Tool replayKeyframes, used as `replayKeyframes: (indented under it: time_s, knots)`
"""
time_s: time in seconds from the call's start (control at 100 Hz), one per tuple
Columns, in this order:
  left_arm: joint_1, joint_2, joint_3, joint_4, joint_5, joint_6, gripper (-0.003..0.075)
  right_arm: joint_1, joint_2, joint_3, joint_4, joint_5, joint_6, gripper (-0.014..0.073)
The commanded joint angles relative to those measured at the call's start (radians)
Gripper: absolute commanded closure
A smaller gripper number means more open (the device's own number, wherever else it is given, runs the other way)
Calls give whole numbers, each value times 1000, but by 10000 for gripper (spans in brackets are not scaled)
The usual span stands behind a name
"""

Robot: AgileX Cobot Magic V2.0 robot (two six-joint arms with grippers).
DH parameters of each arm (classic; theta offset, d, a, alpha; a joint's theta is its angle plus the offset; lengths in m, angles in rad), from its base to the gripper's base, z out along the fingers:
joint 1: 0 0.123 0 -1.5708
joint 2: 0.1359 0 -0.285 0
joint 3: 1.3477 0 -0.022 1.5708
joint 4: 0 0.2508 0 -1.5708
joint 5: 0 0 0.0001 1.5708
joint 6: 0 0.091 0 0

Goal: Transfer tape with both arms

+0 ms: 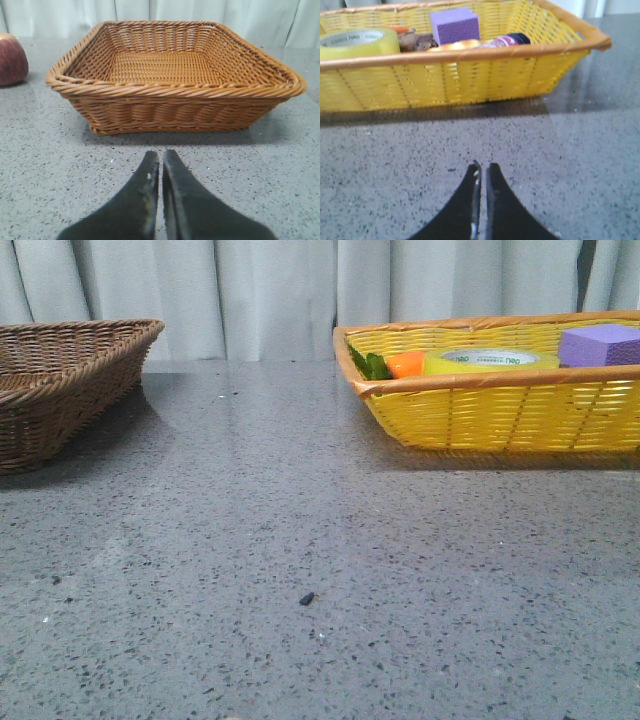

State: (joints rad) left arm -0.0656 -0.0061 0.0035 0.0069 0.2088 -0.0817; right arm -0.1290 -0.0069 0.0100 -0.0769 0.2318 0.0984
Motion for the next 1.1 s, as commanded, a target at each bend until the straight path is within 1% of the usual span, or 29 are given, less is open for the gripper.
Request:
replayKeyframes:
  time_s: [0.0, 0.14, 0.29, 0.63, 0.76, 0.91, 1.09]
  knots:
    - [1, -30, 10, 13, -90, -10, 741, -5, -25, 22, -5, -139, 0, 668]
    - [1, -30, 10, 20, -90, -10, 741, -5, -25, 22, -4, -219, 0, 668]
    - [1, -30, 10, 22, -88, -10, 741, -5, -25, 22, -4, -189, 0, 668]
    - [1, -30, 10, 22, -90, -9, 741, -5, -25, 22, -4, -201, 0, 668]
    - [1, -29, 8, 22, -171, -9, 741, -5, -23, 21, -4, -265, 0, 668]
    - [1, -29, -11, 22, -170, -9, 741, -5, -23, -4, -3, -259, 0, 668]
    - [1, 5, -70, 22, -167, -9, 741, -5, -11, -83, -1, -219, 0, 668]
